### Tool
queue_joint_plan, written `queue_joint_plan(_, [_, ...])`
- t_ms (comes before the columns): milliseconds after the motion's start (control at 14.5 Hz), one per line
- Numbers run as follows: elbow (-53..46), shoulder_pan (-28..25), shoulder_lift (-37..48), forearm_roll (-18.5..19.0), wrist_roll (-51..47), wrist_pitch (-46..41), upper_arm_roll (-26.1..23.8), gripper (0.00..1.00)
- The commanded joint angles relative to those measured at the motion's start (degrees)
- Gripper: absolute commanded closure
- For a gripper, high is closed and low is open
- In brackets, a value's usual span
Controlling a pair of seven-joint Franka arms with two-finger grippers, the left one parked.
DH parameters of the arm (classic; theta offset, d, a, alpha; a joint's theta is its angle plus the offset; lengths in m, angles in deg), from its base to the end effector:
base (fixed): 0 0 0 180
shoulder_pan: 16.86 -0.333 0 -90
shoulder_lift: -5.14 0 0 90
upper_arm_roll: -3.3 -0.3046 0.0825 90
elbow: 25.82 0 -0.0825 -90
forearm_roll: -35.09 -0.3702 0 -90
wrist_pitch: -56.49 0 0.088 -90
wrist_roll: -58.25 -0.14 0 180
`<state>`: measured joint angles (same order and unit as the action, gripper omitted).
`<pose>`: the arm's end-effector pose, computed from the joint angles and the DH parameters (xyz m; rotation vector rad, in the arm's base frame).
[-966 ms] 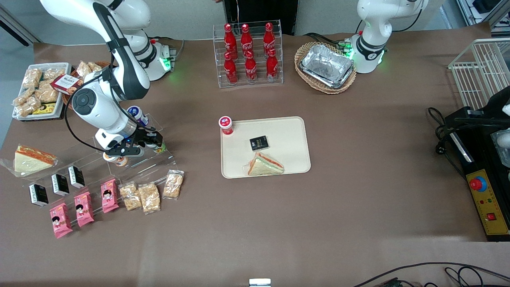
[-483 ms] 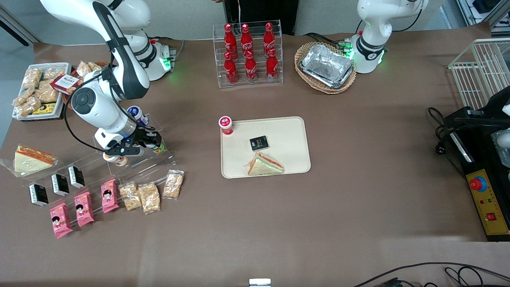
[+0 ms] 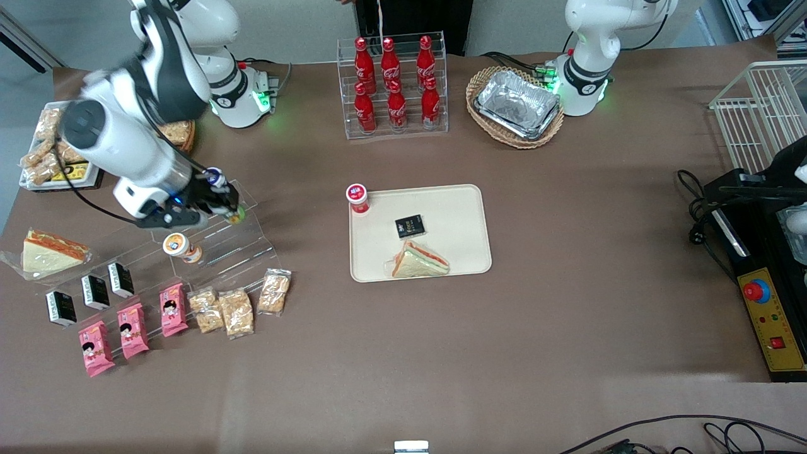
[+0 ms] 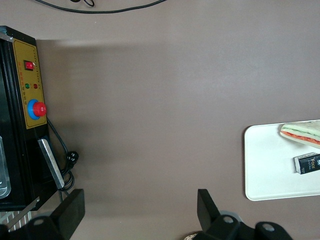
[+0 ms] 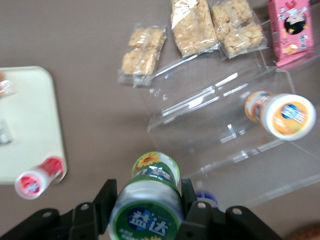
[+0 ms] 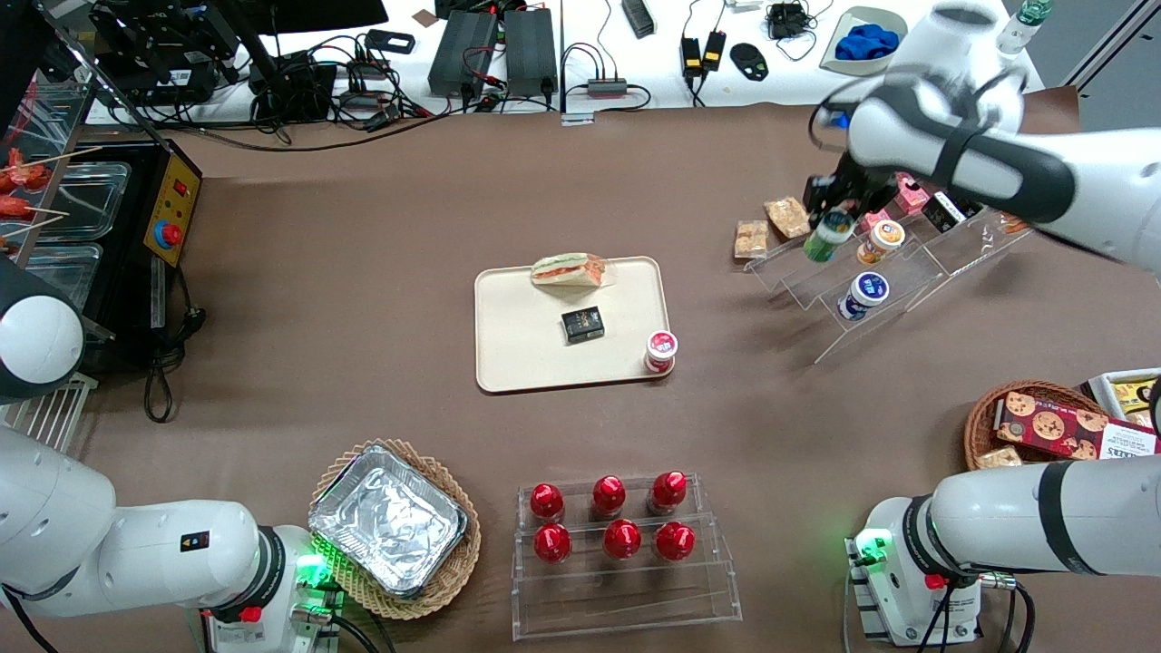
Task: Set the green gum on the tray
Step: 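Lift the gum bottle off the rack and carry it toward the tray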
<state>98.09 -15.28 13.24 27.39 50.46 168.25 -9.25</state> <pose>0.4749 0.1068 0.4121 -3.0595 0.0034 0.1333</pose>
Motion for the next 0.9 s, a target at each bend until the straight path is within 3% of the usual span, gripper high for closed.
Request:
queue_joint_plan(0, [-14.8, 0.44, -0.63, 0.5, -0.21, -16.27, -0.02, 1.0])
queue_joint_plan(276, [-24.75, -1.05, -1.15, 0.32, -6.32, -23.77, -2.55, 1.0])
queue_joint_plan(621, [-28.72, -3.6, -5.27, 0.24, -30.57, -23.35, -15.11, 1.0])
queue_joint_plan(828, [-28.72, -9.21, -9.84, 0.41, -45.42, -19.67, -17.59, 1.0])
